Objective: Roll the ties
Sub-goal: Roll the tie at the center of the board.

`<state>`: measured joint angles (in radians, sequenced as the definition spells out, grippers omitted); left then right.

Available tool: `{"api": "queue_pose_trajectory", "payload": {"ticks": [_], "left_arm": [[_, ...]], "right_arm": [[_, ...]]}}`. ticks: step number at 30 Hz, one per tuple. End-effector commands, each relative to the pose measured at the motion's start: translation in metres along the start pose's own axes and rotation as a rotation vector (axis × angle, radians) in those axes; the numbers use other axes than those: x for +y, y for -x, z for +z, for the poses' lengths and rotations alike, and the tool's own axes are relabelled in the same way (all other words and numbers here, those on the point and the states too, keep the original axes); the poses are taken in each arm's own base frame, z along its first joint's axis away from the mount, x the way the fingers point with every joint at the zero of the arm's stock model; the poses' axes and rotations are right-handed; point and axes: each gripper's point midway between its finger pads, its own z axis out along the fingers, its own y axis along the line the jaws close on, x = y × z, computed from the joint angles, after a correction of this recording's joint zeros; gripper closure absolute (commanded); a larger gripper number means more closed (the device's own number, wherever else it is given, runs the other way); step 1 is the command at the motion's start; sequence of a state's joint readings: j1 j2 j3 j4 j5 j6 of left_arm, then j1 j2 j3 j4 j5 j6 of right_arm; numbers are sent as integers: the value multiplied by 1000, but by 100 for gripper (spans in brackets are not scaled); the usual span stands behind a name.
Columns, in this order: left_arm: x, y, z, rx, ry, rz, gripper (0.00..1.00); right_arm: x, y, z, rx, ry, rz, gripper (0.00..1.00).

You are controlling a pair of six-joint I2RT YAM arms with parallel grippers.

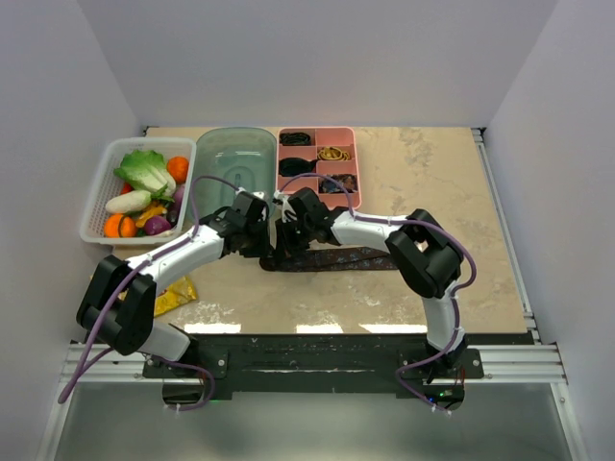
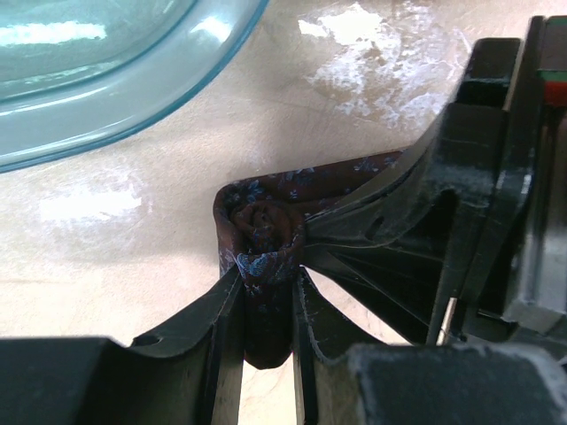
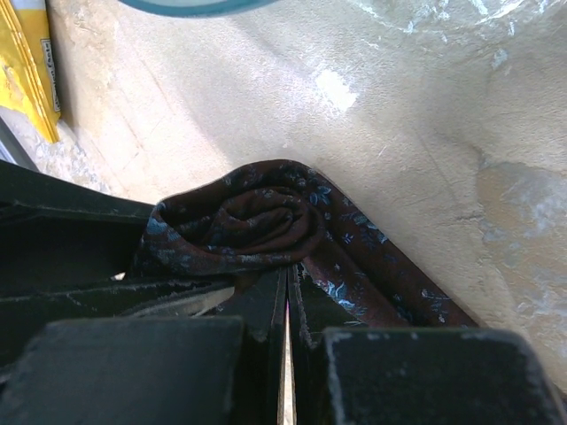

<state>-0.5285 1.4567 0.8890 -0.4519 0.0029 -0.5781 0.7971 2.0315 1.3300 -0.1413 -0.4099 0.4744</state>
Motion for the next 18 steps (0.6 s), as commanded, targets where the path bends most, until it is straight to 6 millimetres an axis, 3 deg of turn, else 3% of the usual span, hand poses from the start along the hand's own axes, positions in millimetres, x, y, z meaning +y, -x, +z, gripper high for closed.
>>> {"api": "queue_pose_trajectory", "payload": {"ticks": [1,18], "left_arm": [[-8,24,-15,-82,5,44,100],[34,28,-32,-75,241,89,100]], "right_arm": [[21,25,-23,-88,45,-56,100],[-22,35,-48,-126,-21,-10,100]]}}
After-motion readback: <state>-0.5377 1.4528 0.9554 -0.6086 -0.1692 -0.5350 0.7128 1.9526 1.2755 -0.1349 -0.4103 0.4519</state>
